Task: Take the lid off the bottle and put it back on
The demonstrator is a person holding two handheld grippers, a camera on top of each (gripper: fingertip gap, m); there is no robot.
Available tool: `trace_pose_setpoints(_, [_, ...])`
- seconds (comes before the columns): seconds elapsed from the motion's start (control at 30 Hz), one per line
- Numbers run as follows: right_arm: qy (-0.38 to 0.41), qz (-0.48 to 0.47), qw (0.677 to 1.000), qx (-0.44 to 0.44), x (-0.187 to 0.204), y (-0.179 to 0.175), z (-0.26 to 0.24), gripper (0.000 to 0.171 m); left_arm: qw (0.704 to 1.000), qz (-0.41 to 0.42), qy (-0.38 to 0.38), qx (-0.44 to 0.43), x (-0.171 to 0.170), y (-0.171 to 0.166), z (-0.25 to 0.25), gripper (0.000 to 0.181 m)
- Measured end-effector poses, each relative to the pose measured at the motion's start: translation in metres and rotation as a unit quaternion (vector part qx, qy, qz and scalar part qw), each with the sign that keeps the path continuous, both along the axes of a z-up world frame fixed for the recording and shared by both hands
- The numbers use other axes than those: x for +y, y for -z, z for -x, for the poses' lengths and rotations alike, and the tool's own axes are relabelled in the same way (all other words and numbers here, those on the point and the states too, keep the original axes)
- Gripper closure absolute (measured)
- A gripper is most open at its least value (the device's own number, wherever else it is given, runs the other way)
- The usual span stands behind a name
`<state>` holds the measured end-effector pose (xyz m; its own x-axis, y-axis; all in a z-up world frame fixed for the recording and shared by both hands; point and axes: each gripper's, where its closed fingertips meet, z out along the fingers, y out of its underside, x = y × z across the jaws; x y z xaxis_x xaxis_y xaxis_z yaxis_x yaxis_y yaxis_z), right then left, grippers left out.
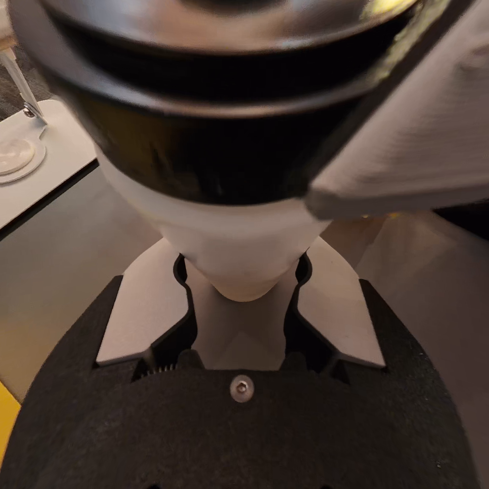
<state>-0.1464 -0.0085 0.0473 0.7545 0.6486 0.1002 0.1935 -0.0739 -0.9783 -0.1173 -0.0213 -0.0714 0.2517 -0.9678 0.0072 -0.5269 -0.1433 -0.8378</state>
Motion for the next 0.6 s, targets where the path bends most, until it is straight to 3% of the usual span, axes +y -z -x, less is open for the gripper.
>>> trace_pose_setpoints(0.23, [-0.150,0.042,0.988,0.013,-0.016,0.001,-0.007,0.094,0.999,-0.010,0.041,0.005,-0.007,0.001,-0.003,0.099])
trace_pose_setpoints(0.27, [-0.145,0.038,0.989,0.003,-0.014,0.002,-0.010,0.102,0.999,-0.010,0.045,0.005,-0.008,0.001,-0.003,0.099])
trace_pose_setpoints(0.4, [-0.118,0.037,0.992,0.005,-0.010,0.002,-0.009,0.101,1.000,-0.013,0.019,0.008,-0.002,0.001,-0.001,0.099])
trace_pose_setpoints(0.6, [0.033,0.020,0.999,0.037,0.003,0.001,-0.006,0.101,0.999,-0.009,-0.034,0.006,0.009,0.001,0.004,0.099])
